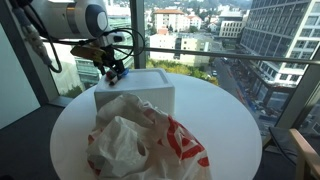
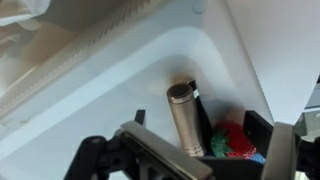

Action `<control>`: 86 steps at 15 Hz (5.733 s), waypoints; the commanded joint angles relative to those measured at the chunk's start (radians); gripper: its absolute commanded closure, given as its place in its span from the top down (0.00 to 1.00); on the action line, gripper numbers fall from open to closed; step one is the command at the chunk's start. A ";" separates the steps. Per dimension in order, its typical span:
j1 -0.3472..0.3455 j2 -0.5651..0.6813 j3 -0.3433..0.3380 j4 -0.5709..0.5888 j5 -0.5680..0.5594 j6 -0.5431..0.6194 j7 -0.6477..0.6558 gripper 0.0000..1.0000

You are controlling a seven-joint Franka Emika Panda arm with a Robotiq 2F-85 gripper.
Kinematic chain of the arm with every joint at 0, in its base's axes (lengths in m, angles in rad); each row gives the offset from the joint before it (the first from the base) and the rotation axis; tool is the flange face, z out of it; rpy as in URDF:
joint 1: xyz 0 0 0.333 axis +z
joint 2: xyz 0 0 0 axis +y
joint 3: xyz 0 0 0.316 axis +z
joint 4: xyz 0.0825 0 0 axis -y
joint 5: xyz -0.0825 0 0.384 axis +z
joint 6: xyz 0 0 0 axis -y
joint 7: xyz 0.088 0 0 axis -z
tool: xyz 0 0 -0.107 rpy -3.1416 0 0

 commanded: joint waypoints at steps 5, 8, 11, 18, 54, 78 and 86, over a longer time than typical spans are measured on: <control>0.119 0.112 -0.090 0.139 -0.141 -0.124 -0.029 0.49; 0.147 0.072 -0.107 0.114 -0.206 -0.132 -0.011 0.27; 0.154 0.028 -0.115 0.078 -0.232 -0.127 0.015 0.08; 0.130 -0.214 -0.142 -0.130 -0.269 -0.324 0.200 0.12; -0.062 -0.263 0.011 -0.326 -0.170 0.114 0.134 1.00; -0.032 -0.111 -0.052 -0.203 -0.332 -0.085 -0.295 0.58; -0.008 -0.219 -0.038 -0.227 -0.287 -0.236 -0.234 0.02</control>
